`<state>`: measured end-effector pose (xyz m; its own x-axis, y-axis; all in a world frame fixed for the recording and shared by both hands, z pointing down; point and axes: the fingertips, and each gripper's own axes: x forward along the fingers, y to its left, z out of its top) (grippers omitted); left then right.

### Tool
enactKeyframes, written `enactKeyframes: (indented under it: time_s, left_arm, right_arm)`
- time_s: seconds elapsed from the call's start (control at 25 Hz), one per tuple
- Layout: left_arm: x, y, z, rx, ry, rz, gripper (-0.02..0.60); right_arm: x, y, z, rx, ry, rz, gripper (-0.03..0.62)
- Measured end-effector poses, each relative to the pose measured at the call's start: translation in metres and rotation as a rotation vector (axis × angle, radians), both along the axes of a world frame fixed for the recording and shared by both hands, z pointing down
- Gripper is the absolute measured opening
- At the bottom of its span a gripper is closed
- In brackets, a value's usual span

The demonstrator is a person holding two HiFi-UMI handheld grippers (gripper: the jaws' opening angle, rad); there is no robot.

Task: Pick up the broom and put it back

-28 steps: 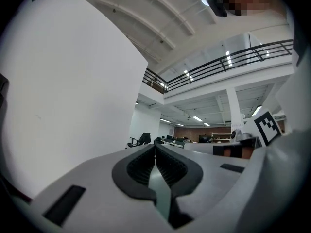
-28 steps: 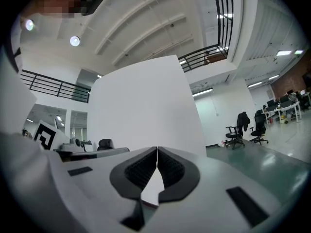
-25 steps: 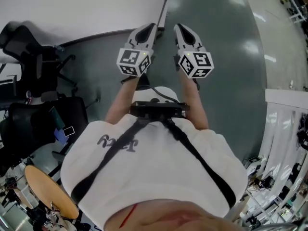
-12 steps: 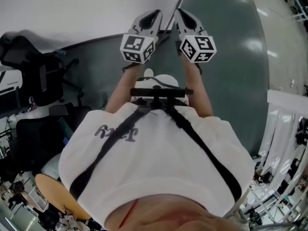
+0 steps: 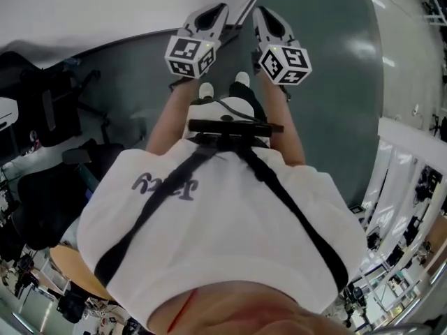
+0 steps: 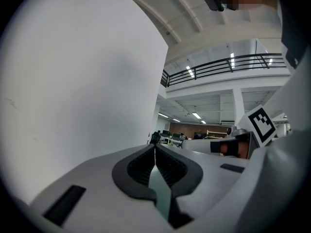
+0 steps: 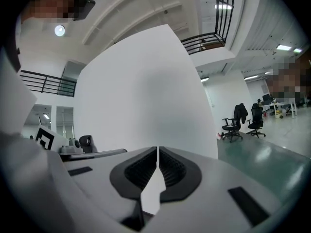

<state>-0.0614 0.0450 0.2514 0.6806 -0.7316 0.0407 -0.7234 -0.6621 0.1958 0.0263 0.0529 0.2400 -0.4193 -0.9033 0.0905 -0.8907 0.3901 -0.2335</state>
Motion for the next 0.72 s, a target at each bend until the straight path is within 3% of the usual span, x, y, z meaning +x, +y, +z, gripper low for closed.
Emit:
enactKeyframes:
  time_s: [0.28,0.72]
  left_arm:
    - [0.027,-0.029,0.032,-0.062,-0.057,-0.007,0.012]
    - [0.063,-0.083,0.103,-0.163,-0.064,0.054,0.012]
  right_arm:
    - [0.045,-0.038,0.035,-0.054,0.037,0.041,0.006]
    - [0.082,-0.089,0.135,-0.202,0.1,0.052,0.008]
